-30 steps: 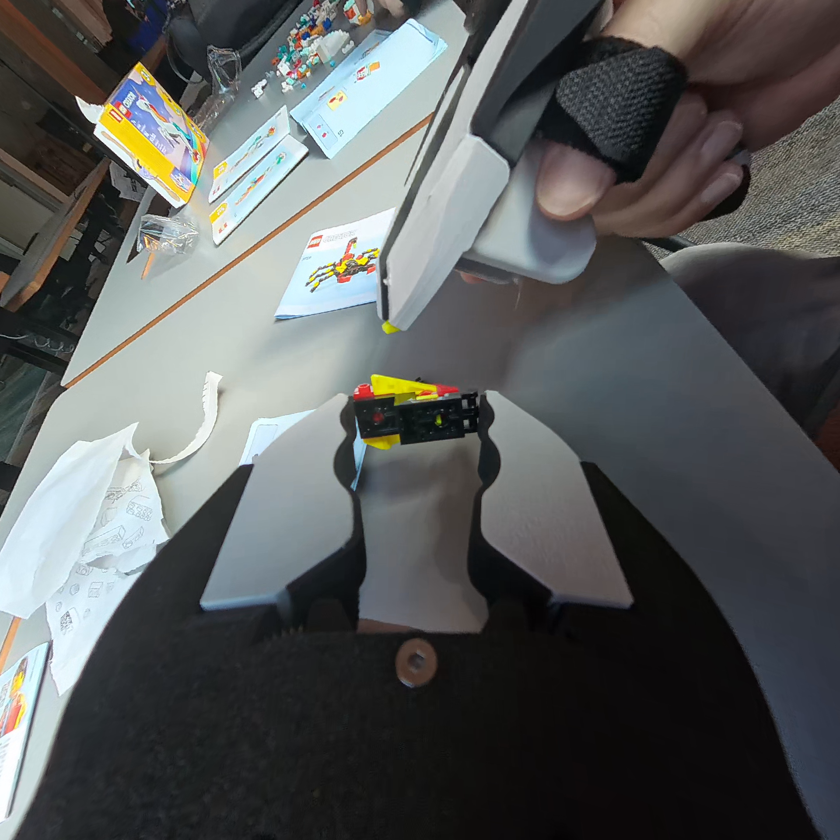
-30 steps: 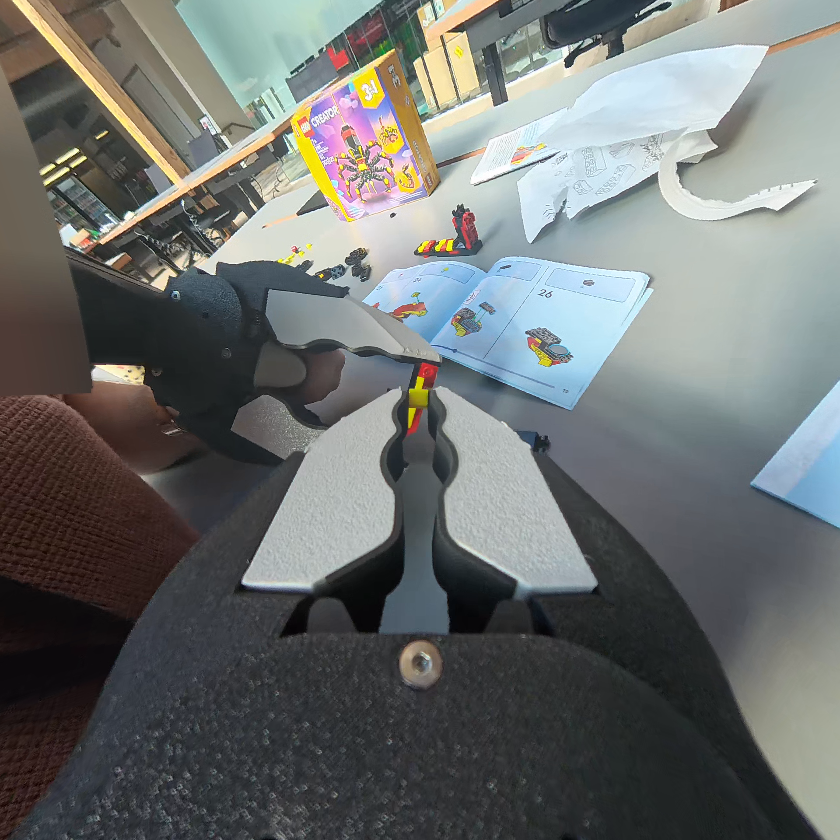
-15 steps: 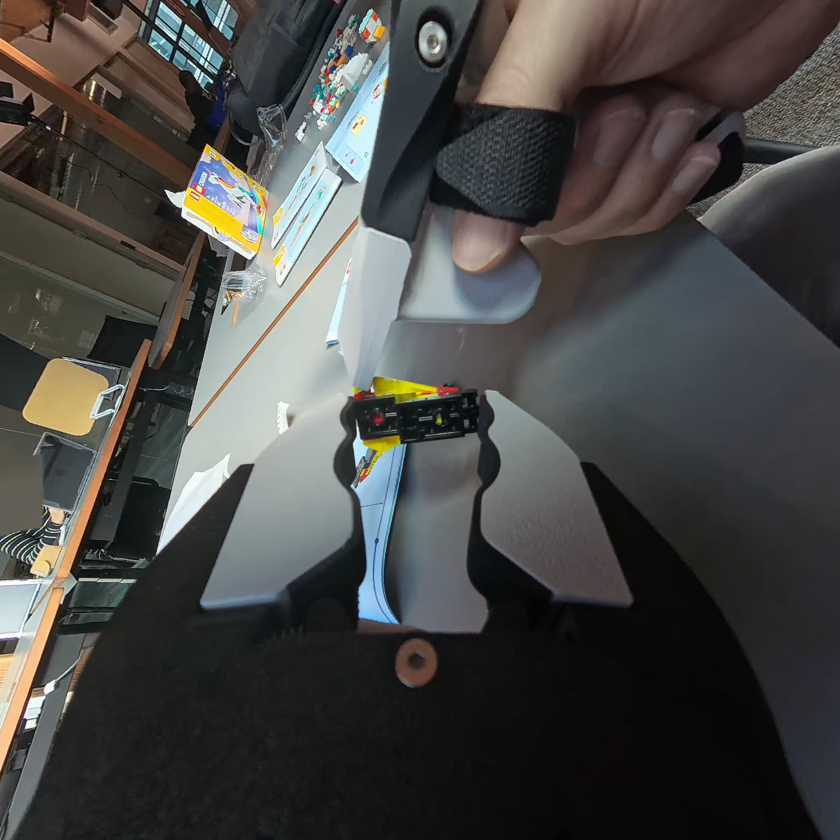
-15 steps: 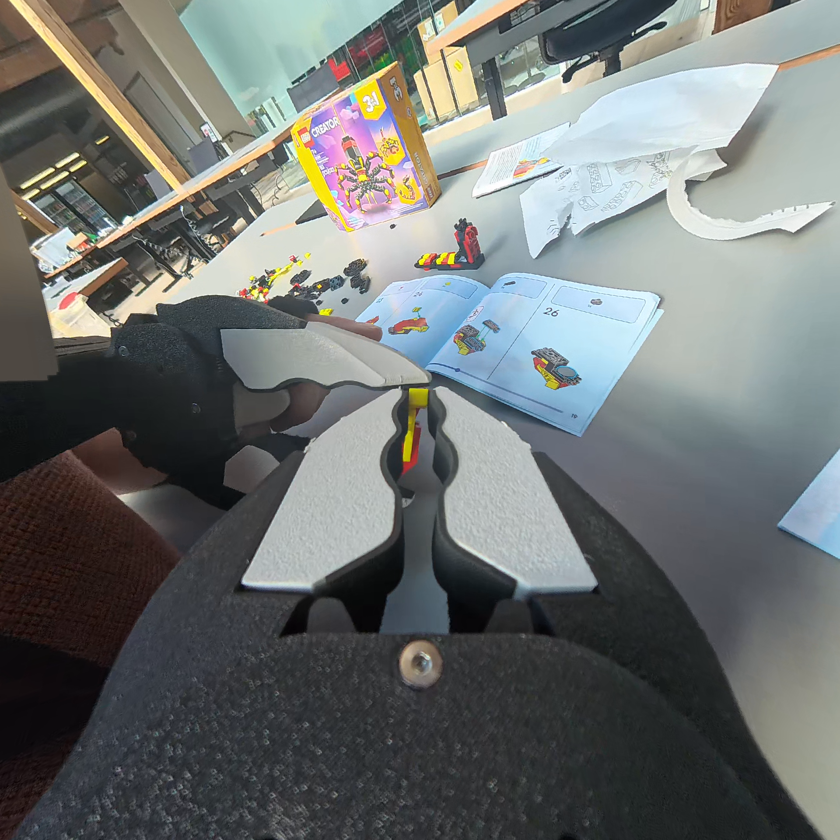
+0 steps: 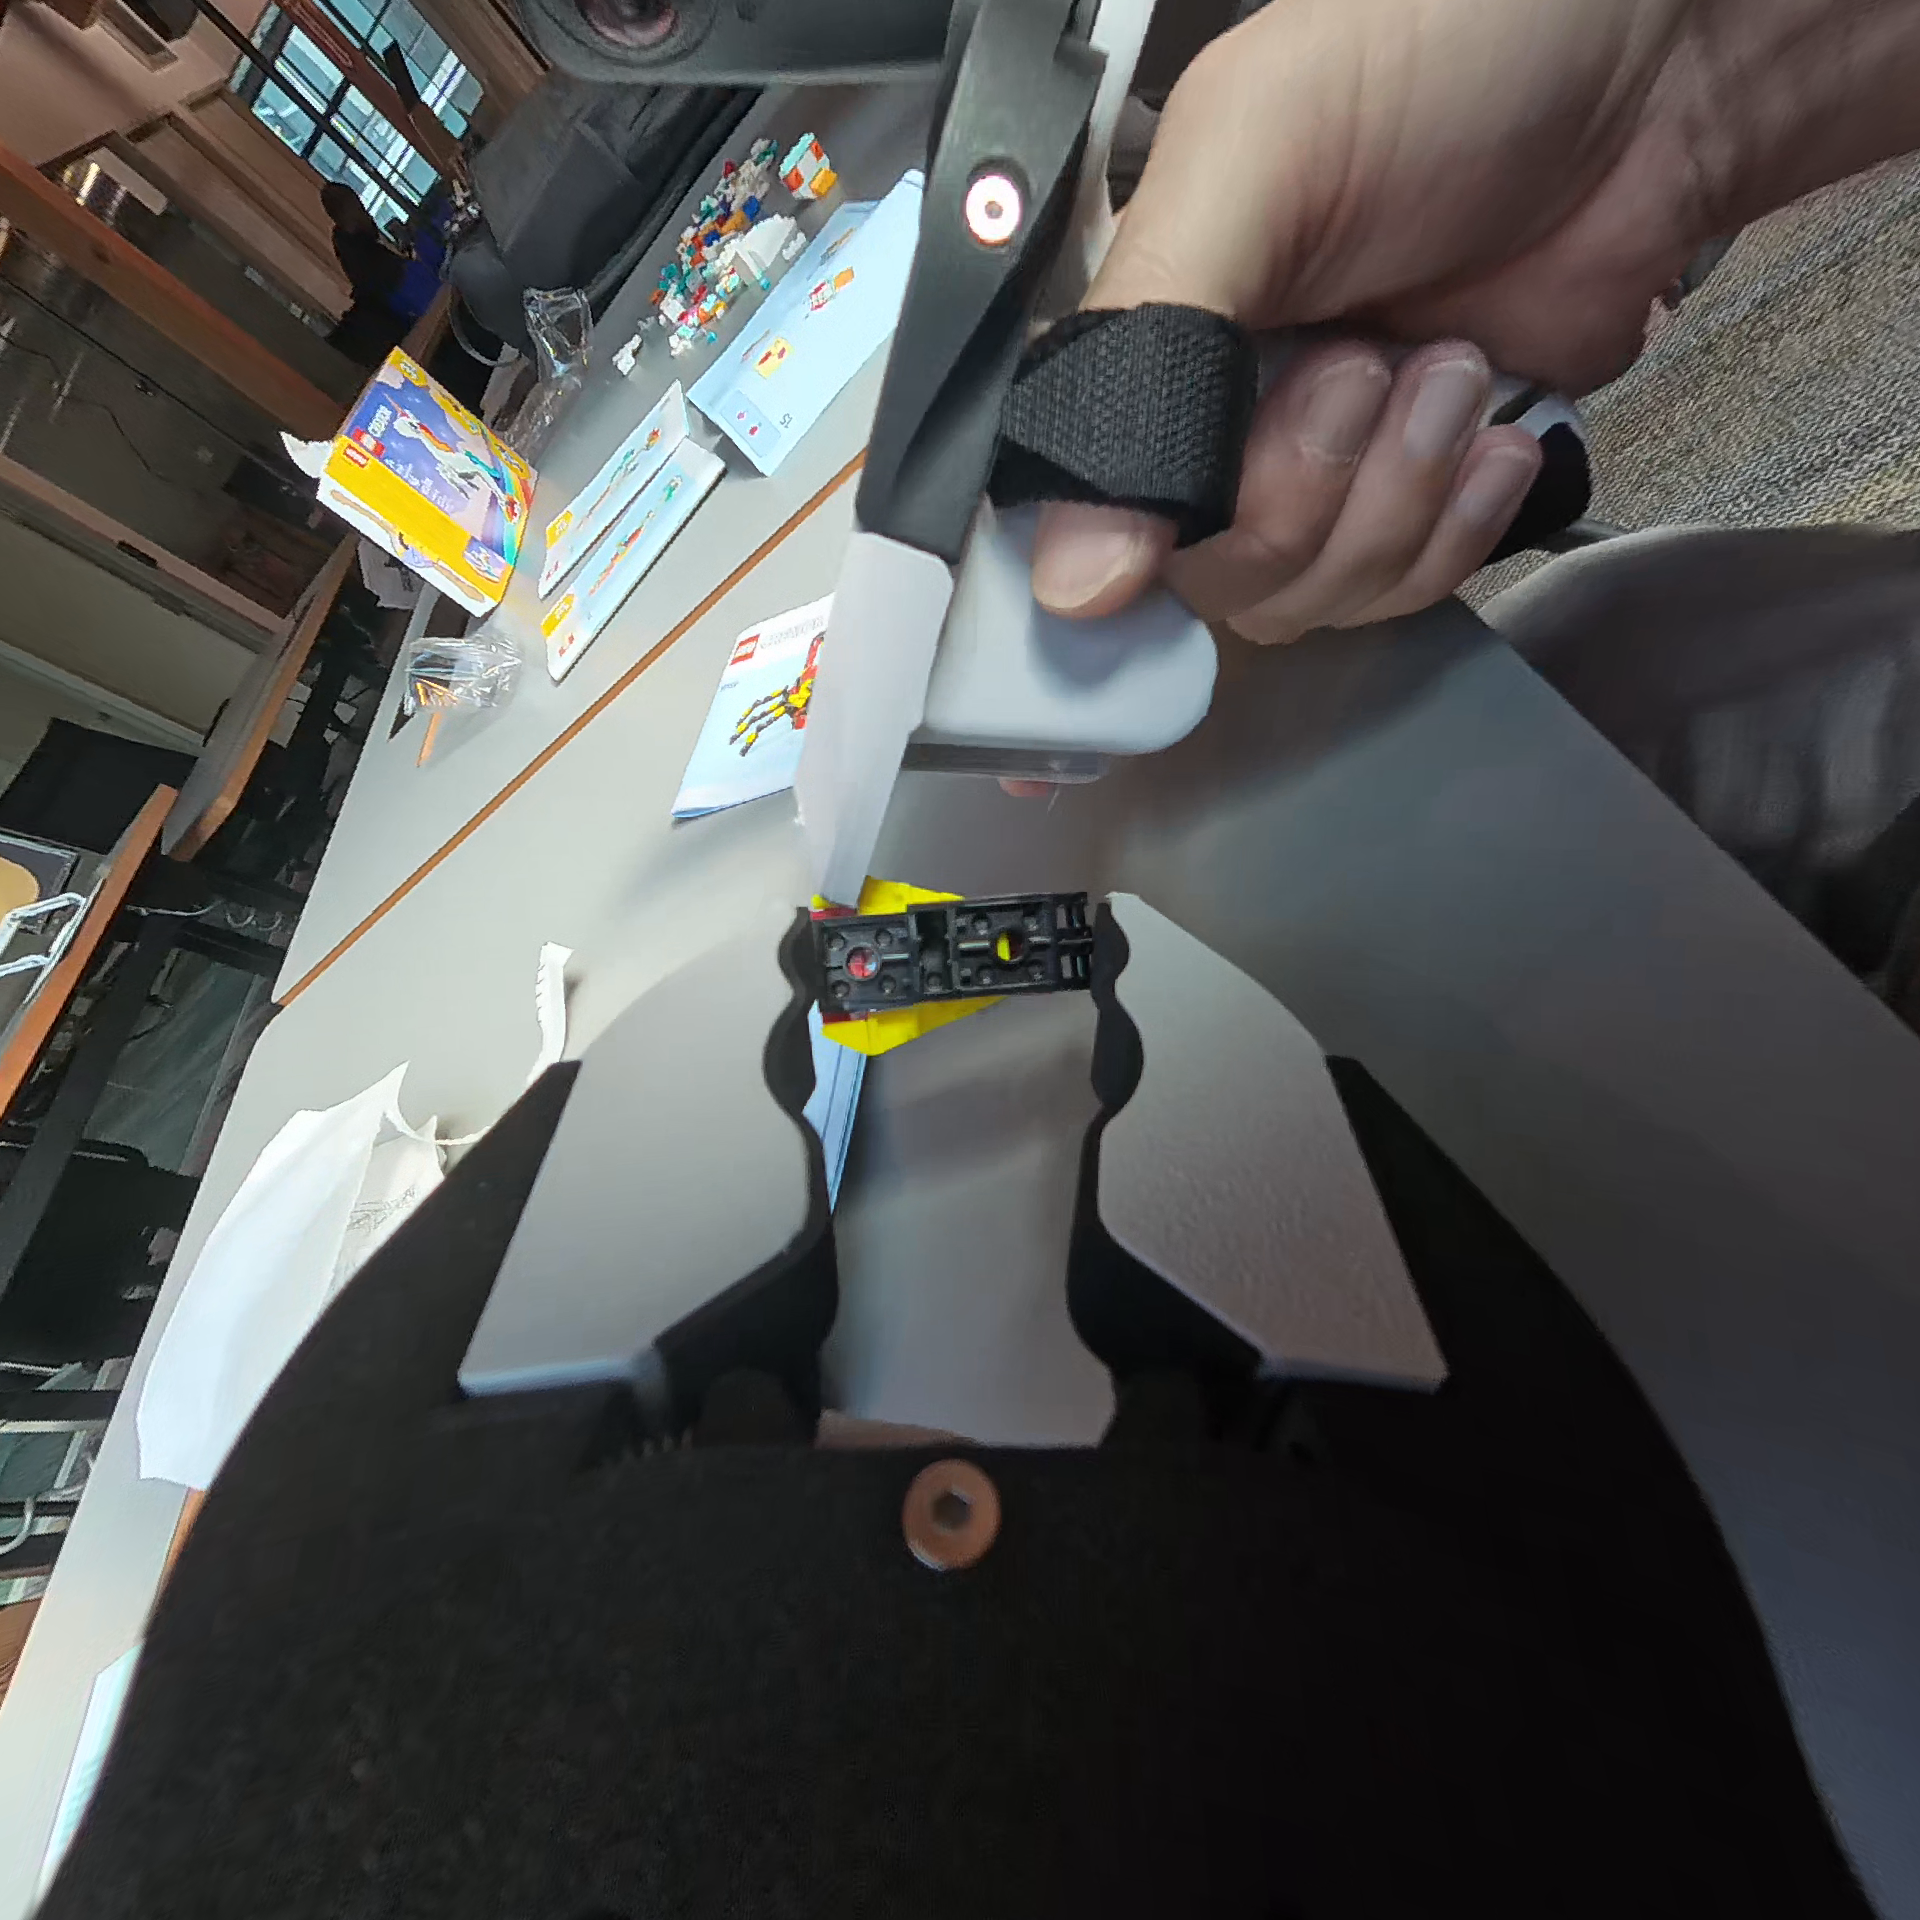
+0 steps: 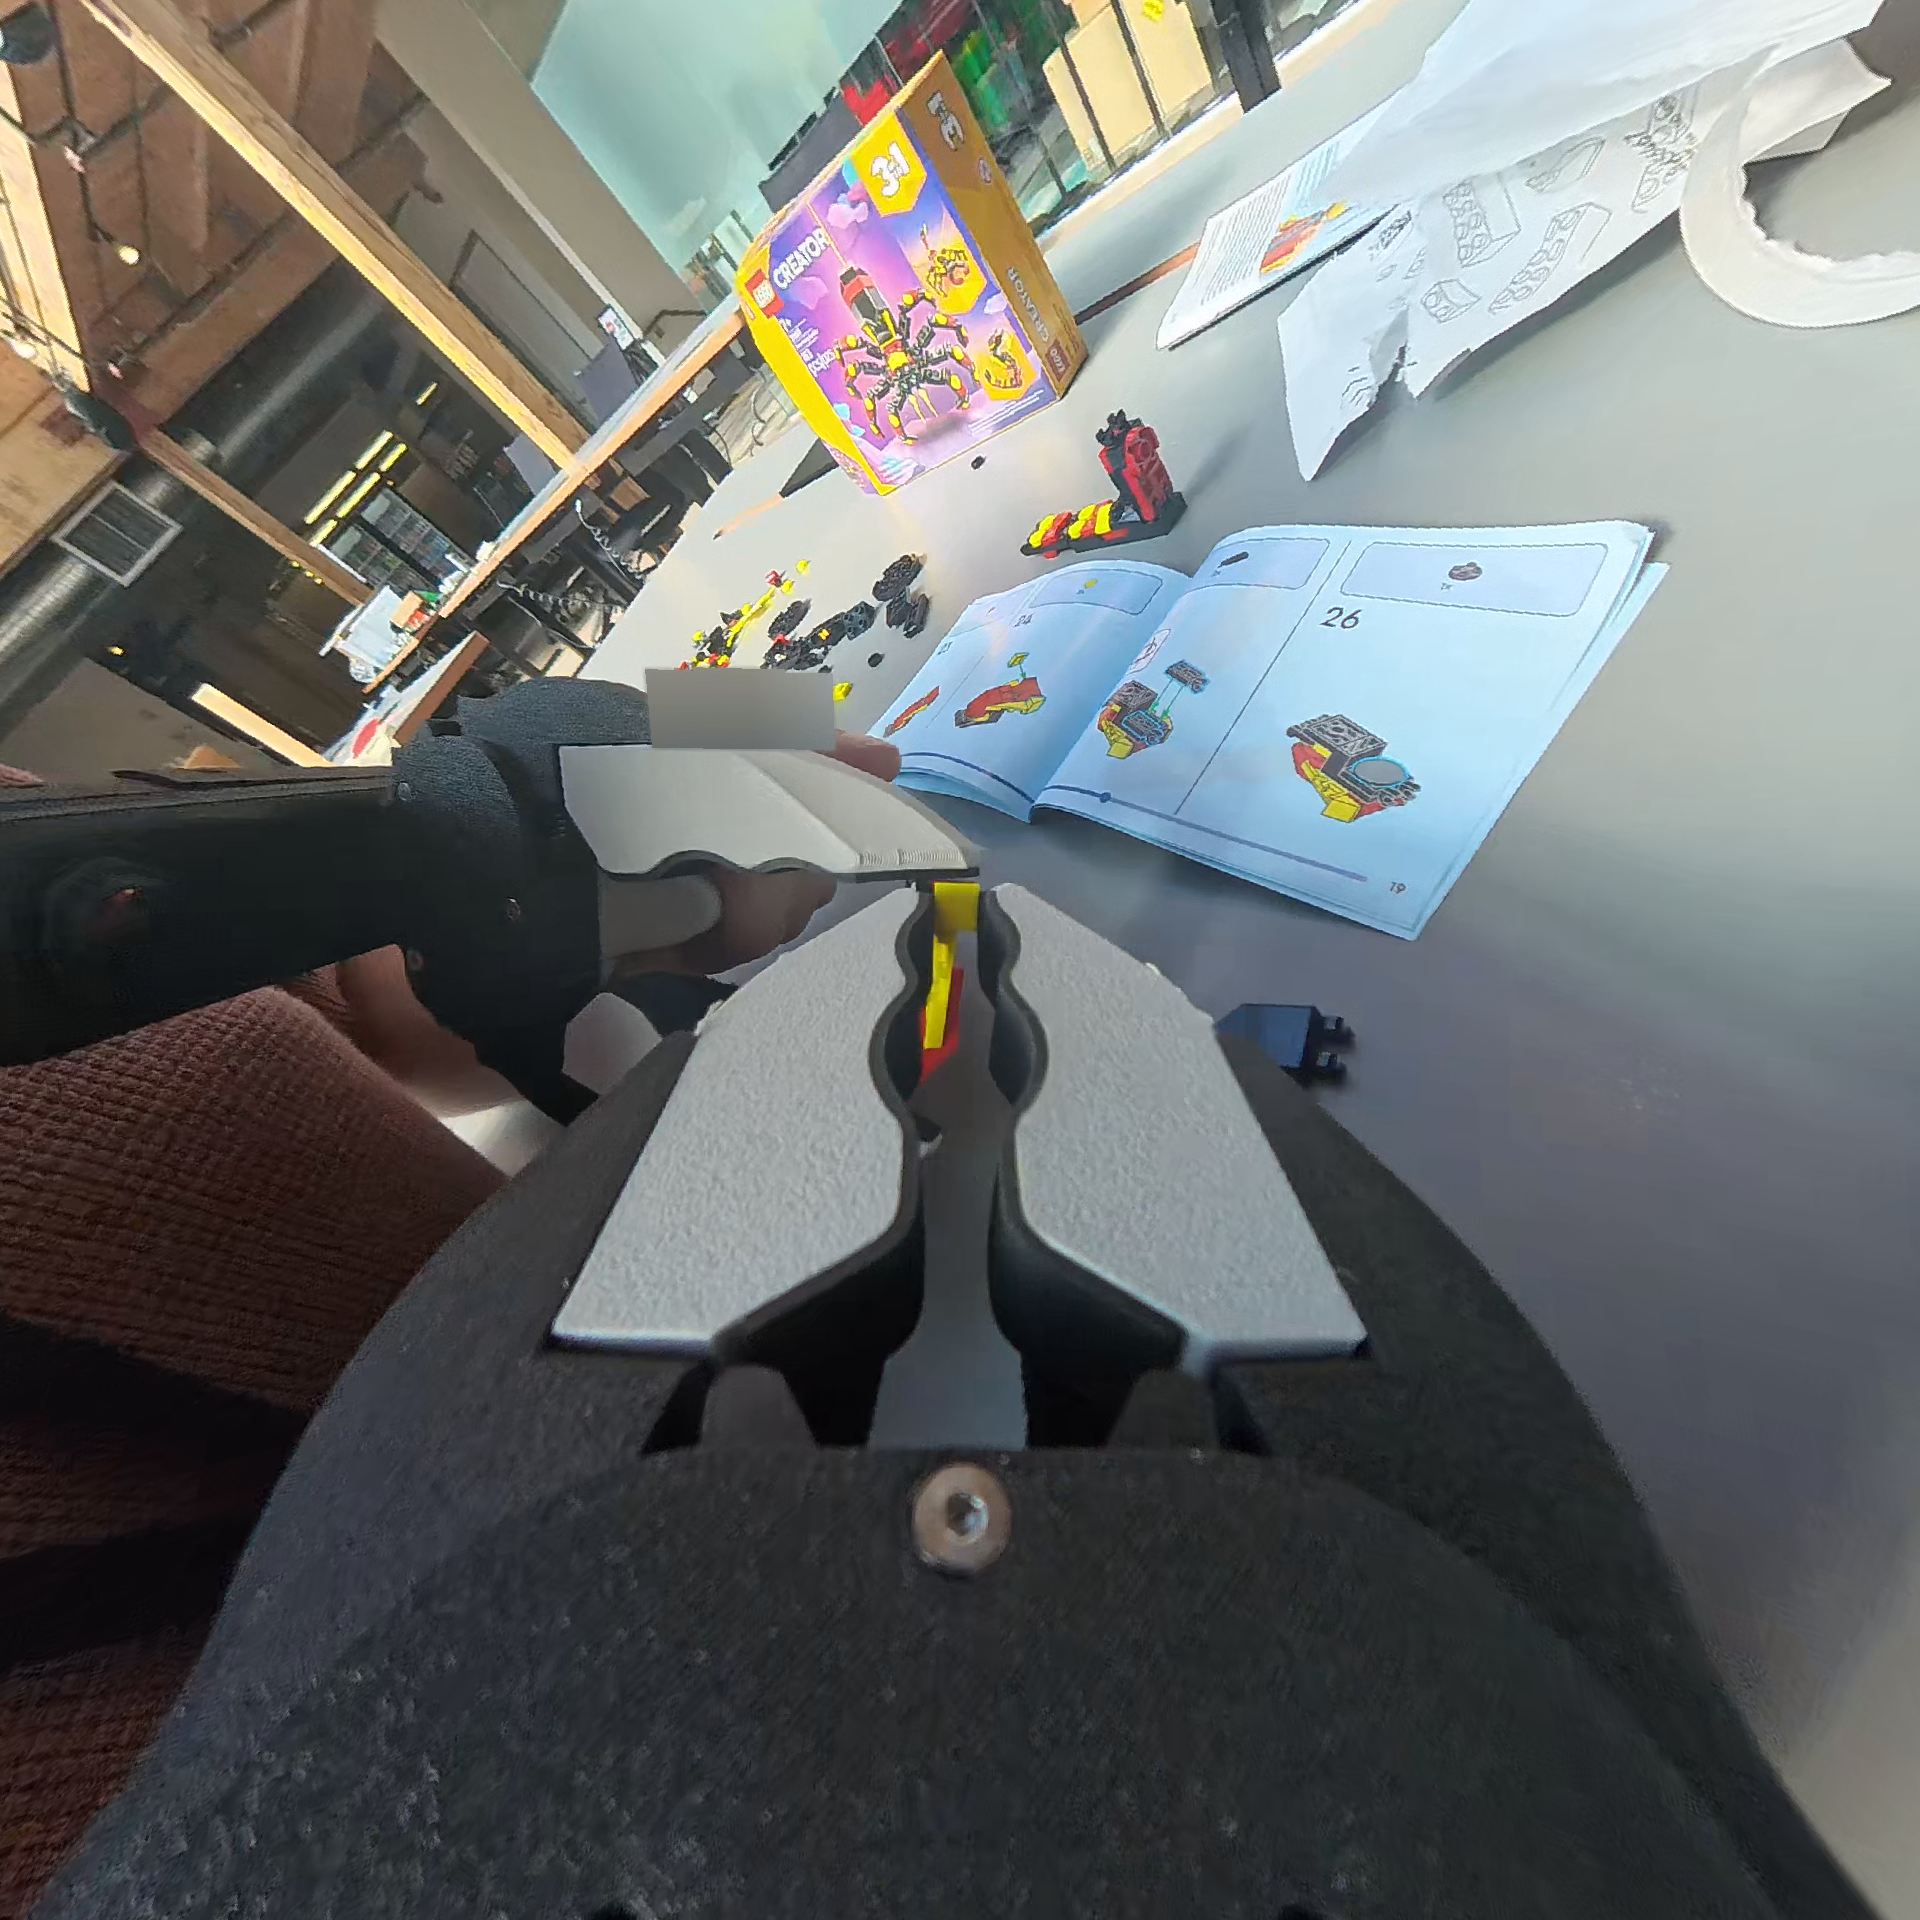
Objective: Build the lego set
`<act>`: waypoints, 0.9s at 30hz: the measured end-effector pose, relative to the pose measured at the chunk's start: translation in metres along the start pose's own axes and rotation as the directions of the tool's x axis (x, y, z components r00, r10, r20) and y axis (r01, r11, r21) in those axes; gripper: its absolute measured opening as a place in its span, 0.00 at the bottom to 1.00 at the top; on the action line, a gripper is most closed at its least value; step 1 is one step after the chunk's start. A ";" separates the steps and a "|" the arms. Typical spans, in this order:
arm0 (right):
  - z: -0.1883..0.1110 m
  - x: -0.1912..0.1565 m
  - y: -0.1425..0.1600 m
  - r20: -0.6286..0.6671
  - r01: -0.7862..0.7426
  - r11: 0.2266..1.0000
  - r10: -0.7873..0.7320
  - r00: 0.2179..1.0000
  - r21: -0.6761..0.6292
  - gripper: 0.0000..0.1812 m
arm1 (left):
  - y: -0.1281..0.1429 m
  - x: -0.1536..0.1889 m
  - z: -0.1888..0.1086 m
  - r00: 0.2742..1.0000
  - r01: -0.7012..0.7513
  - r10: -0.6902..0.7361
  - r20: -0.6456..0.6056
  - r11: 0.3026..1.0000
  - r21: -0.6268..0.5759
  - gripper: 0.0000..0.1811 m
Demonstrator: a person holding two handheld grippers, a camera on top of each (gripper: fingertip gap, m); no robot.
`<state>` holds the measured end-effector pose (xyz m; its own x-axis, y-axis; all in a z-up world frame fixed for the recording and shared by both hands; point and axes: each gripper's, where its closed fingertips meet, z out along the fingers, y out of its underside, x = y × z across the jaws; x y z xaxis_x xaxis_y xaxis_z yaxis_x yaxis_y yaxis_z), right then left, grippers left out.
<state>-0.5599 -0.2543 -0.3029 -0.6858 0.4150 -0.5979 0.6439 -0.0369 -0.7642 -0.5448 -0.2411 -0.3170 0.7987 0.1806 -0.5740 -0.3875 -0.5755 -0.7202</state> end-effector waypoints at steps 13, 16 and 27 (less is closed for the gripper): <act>0.009 0.012 0.045 -0.058 -0.079 0.969 0.067 0.996 -0.233 0.04 | 0.021 0.038 -0.003 0.916 0.219 -0.247 -0.316 0.968 -0.121 0.28; 0.011 0.016 0.053 -0.090 -0.070 0.957 0.046 0.995 -0.282 0.04 | 0.027 0.044 -0.003 0.897 0.226 -0.273 -0.349 0.959 -0.170 0.28; 0.010 0.017 0.054 -0.106 0.004 0.954 -0.037 0.994 -0.298 0.08 | 0.035 0.051 -0.003 0.849 0.255 -0.337 -0.407 0.936 -0.242 0.28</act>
<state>-0.5399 -0.2584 -0.3568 -0.6693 0.5104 -0.5399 0.7132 0.2377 -0.6595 -0.5156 -0.2544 -0.3700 0.9960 0.0228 -0.0863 -0.0472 -0.6857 -0.7264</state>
